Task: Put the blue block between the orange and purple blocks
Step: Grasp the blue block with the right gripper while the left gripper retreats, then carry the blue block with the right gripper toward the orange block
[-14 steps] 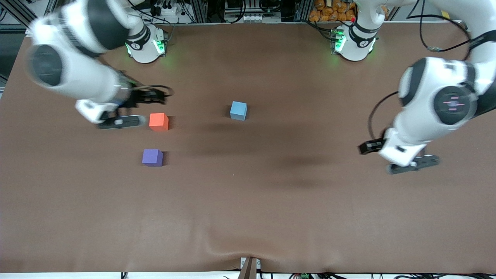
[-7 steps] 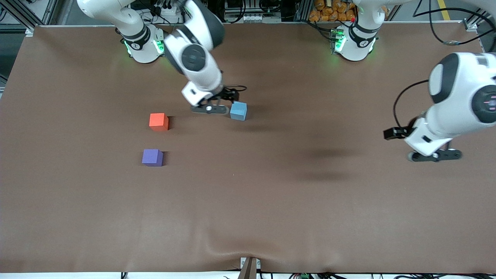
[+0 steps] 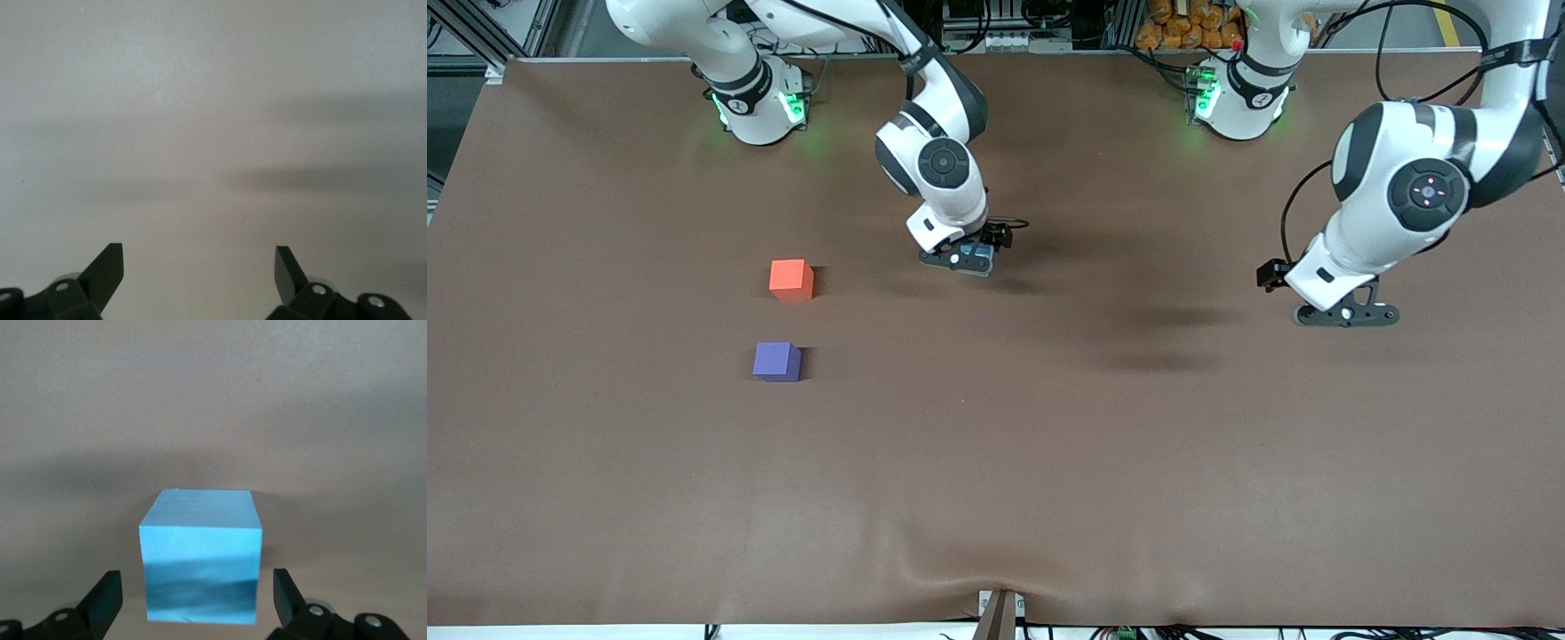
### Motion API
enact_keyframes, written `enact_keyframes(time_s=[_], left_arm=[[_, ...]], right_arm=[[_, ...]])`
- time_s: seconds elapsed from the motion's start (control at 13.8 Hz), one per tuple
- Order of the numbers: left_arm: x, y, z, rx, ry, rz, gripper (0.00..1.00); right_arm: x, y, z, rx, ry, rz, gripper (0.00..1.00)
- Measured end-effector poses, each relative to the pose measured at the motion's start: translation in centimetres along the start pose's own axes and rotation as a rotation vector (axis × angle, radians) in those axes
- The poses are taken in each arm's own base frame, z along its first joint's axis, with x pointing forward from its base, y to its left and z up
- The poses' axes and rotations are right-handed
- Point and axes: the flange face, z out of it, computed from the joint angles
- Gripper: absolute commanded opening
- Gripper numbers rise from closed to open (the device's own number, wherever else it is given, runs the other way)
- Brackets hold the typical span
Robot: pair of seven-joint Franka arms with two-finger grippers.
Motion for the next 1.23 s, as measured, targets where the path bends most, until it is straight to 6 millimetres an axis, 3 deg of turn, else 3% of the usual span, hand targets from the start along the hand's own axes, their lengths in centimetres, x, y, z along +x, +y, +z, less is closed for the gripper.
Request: enact_keyframes(time_s=[0.07,0.14,0.29,0.43,0.51,0.65,0.72,0.87,1.01,1.08,1.23], left_arm=[[-0.4,0.1,0.9,-0.002,0.006,0.002,1.00],[-0.6,0.2,1.3,-0.004,0.013,0.004,1.00],[0.1,0.1,0.1,-0.009,0.051,0.000,1.00],[1.1,-1.1,-3.2,-0.006,0.072,-0.017,1.00],[1.3,-1.8,-5.4,0.000,0.060,-0.014,1.00],[1.1,-2.8,-10.5,0.010,0.045,0.007,1.00],[0.8,-3.1,-13.2,0.013,0.048,0.013,1.00],[-0.4,-3.0,-18.0,0.005,0.060,0.014,1.00],[-1.5,-3.2,-22.2,-0.030,0.081,0.004,1.00],[-1.9,-3.5,-23.8,-0.039,0.091,-0.002,1.00],[-2.3,-4.0,-25.7,-0.043,0.104,-0.011,1.00]], right_arm=[[0.1,-0.3,0.2,0.001,0.001,0.011,0.65],[0.2,-0.7,0.5,0.000,0.005,0.015,0.01],[0.3,-1.2,1.0,-0.026,0.037,-0.015,0.00],[1.0,-1.3,0.1,-0.060,0.045,-0.025,0.00],[1.6,-1.3,-1.3,-0.092,0.030,-0.020,0.00],[2.8,-0.9,-6.6,-0.185,0.007,-0.016,0.00],[3.6,0.1,-10.7,-0.228,0.010,-0.002,0.00],[5.7,4.1,-20.0,-0.238,0.020,0.063,0.00],[8.2,10.6,-27.3,-0.218,0.005,0.054,0.00],[9.6,13.6,-29.1,-0.203,-0.002,0.029,0.00],[13.1,18.1,-28.5,-0.177,-0.007,-0.012,0.00]])
